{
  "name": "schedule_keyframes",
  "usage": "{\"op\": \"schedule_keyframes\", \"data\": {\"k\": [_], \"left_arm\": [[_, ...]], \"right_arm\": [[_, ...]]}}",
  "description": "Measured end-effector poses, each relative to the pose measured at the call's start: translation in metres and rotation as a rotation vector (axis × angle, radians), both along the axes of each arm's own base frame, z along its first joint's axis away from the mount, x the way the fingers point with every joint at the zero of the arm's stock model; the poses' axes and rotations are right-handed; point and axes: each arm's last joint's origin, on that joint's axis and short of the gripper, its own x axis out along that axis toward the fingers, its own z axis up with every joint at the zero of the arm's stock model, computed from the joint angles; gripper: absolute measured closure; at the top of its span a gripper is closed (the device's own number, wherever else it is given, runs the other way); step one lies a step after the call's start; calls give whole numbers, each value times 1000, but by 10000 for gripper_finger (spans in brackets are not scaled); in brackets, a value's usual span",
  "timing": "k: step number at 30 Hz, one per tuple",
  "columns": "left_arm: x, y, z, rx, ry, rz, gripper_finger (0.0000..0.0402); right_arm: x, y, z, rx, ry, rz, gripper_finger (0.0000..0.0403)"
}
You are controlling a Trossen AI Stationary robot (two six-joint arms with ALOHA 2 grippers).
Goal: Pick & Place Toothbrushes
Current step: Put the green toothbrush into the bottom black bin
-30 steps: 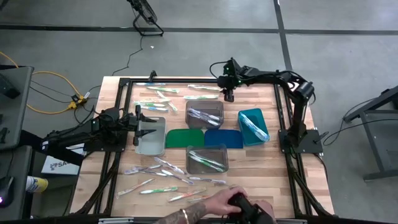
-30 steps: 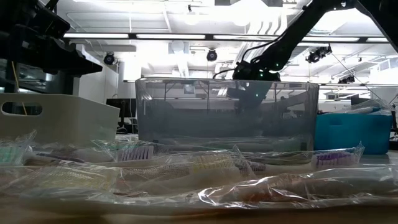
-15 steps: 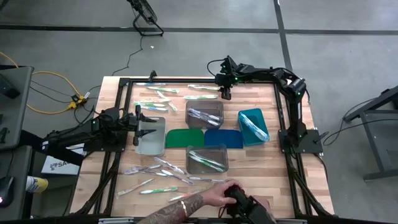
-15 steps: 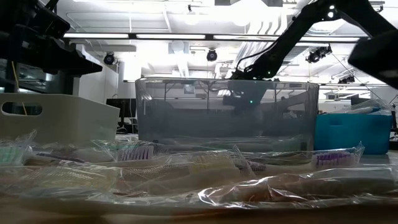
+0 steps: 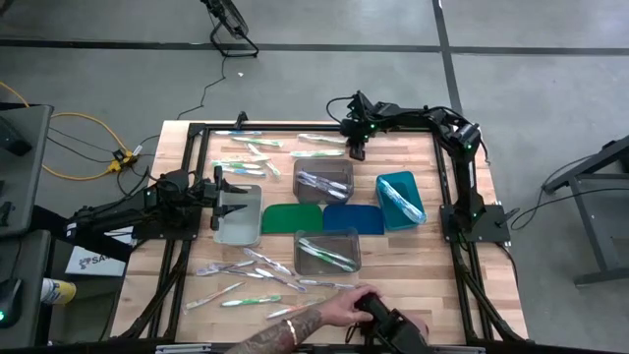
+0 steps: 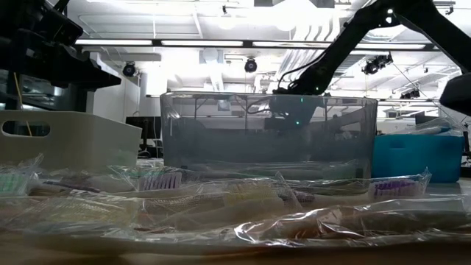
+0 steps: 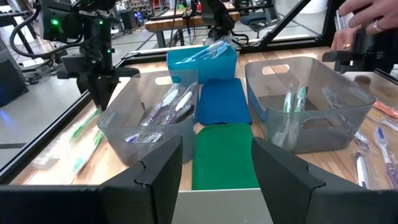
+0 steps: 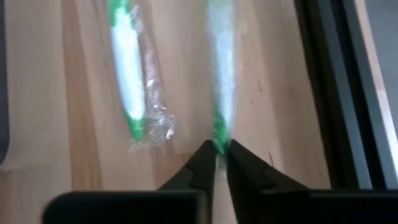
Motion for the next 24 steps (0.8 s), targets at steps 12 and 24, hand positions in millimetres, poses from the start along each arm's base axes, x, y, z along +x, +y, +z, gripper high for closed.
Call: {"op": "schedule_keyframes", "data": {"k": [12, 24], "left_arm": [[0, 0, 0, 0, 0, 0, 215], [0, 0, 0, 0, 0, 0, 215]], "right_arm": [[-14, 12, 59, -48, -2, -110, 397], [-26, 100, 144, 125, -68, 112, 398]]}}
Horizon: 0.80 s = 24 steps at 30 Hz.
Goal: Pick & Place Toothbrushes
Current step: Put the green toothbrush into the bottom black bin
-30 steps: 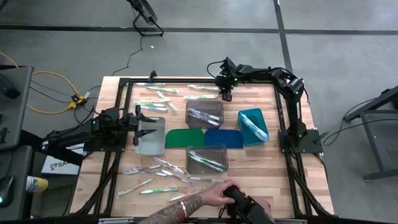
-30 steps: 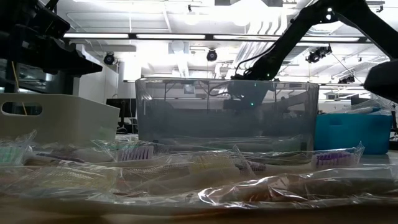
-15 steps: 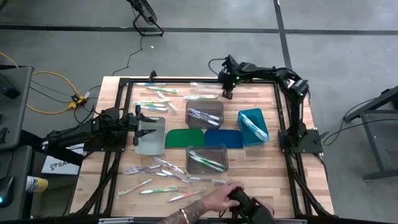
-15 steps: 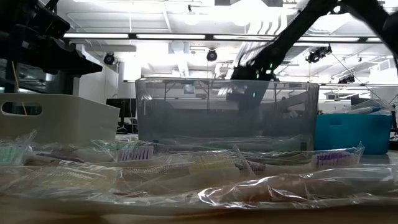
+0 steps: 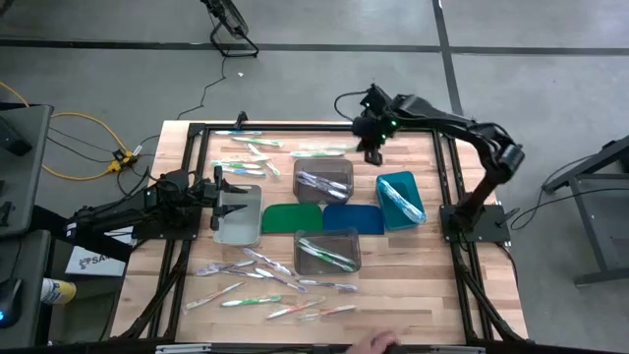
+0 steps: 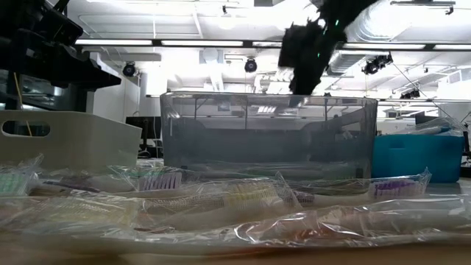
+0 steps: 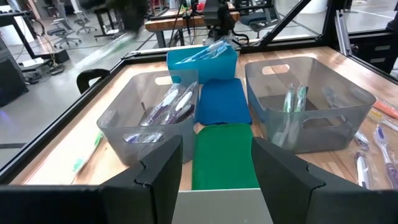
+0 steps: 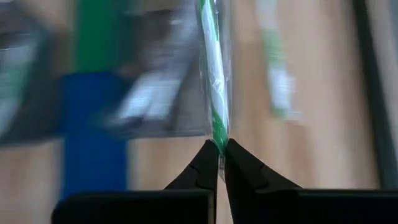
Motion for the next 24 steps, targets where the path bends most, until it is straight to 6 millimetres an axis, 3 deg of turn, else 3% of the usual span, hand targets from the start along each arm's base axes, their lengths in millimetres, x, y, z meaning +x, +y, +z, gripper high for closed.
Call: {"op": "schedule_keyframes", "data": {"k": [4, 8, 16, 24], "left_arm": [[0, 0, 0, 0, 0, 0, 215], [0, 0, 0, 0, 0, 0, 215], [0, 0, 0, 0, 0, 0, 215], [0, 0, 0, 0, 0, 0, 215]], "right_arm": [[-5, 38, 17, 69, 13, 123, 399], [-6, 74, 22, 109, 15, 203, 399], [-8, 147, 6, 160, 121, 292, 399], [12, 191, -8, 170, 147, 268, 399]]}}
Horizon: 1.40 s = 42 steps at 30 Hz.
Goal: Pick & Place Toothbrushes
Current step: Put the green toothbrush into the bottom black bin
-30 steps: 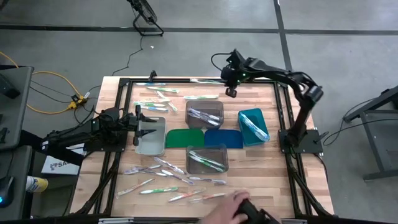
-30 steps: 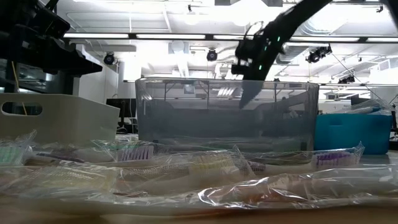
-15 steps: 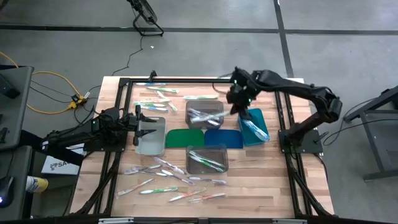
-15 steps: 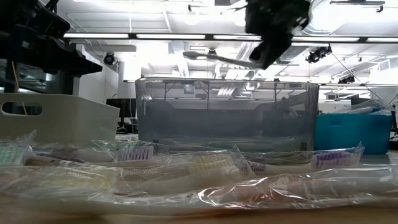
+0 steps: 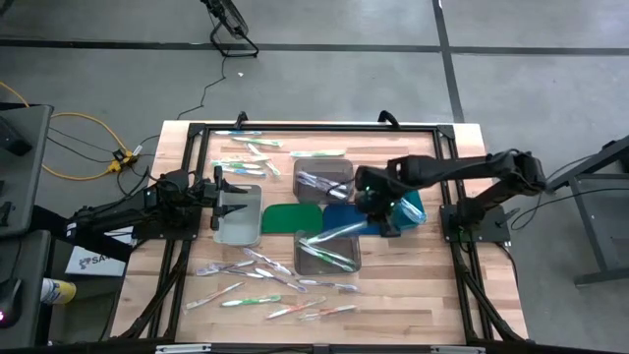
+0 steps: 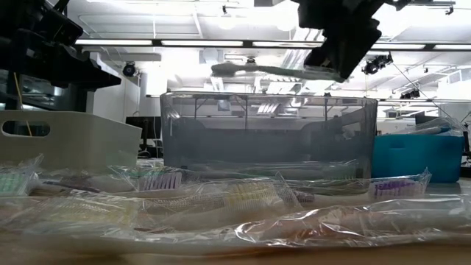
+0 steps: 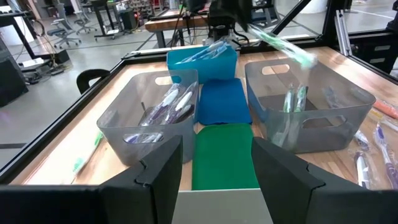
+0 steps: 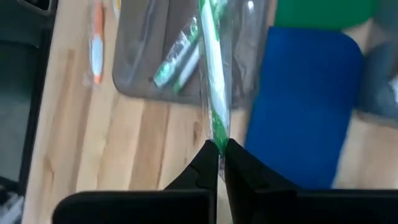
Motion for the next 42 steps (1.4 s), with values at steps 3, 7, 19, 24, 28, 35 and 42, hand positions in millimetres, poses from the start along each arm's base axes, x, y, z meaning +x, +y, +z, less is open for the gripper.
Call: {"op": "schedule_keyframes", "data": {"k": [3, 7, 19, 24, 28, 35, 42], "left_arm": [[0, 0, 0, 0, 0, 0, 215], [0, 0, 0, 0, 0, 0, 215], [0, 0, 0, 0, 0, 0, 215], [0, 0, 0, 0, 0, 0, 215], [0, 0, 0, 0, 0, 0, 215], [0, 0, 0, 0, 0, 0, 215], [0, 0, 0, 0, 0, 0, 215]], "right_arm": [[11, 11, -7, 42, -2, -38, 399], [21, 25, -20, 103, 67, -112, 399], [38, 42, -42, 104, 76, -98, 399], [43, 41, -50, 34, 82, -126, 385], [44, 38, -50, -30, 59, -153, 354], [46, 39, -49, -24, 38, -153, 309], [47, 38, -41, -17, -27, -156, 254]]}}
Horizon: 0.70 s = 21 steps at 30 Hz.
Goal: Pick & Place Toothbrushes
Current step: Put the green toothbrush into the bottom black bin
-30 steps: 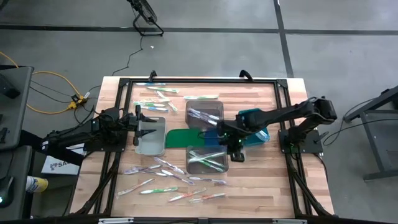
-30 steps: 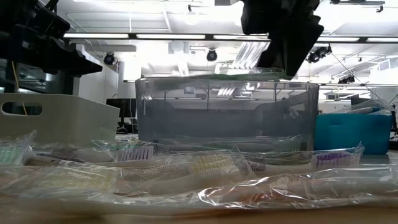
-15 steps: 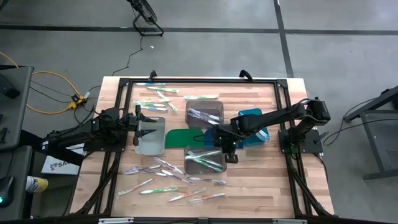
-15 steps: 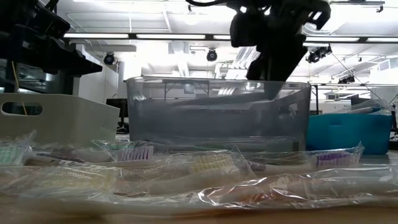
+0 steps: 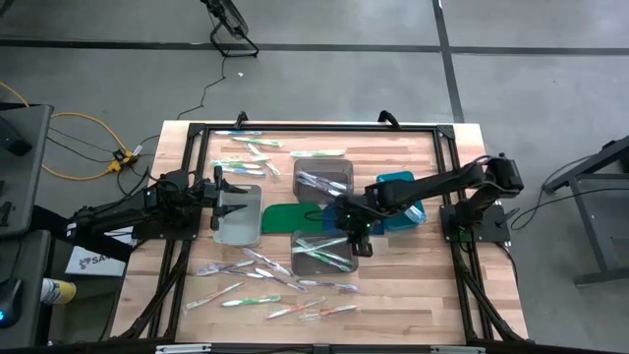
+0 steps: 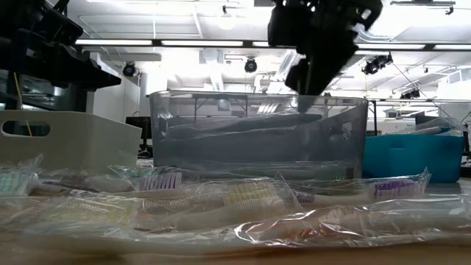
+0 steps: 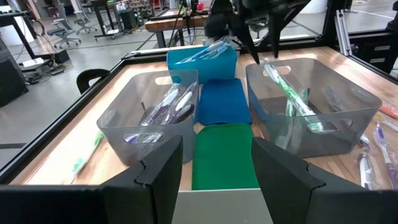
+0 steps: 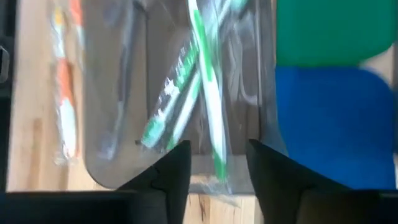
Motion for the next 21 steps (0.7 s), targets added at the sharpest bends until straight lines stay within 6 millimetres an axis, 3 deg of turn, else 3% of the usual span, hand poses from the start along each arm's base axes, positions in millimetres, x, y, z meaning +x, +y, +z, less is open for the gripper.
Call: {"op": "schedule_keyframes", "data": {"k": [8, 16, 21], "left_arm": [[0, 0, 0, 0, 0, 0, 215], [0, 0, 0, 0, 0, 0, 215], [0, 0, 0, 0, 0, 0, 215]], "right_arm": [[-5, -1, 21, 20, -93, 11, 198], [-5, 9, 17, -96, -140, 233, 210], [0, 12, 4, -189, -116, 267, 214]]}}
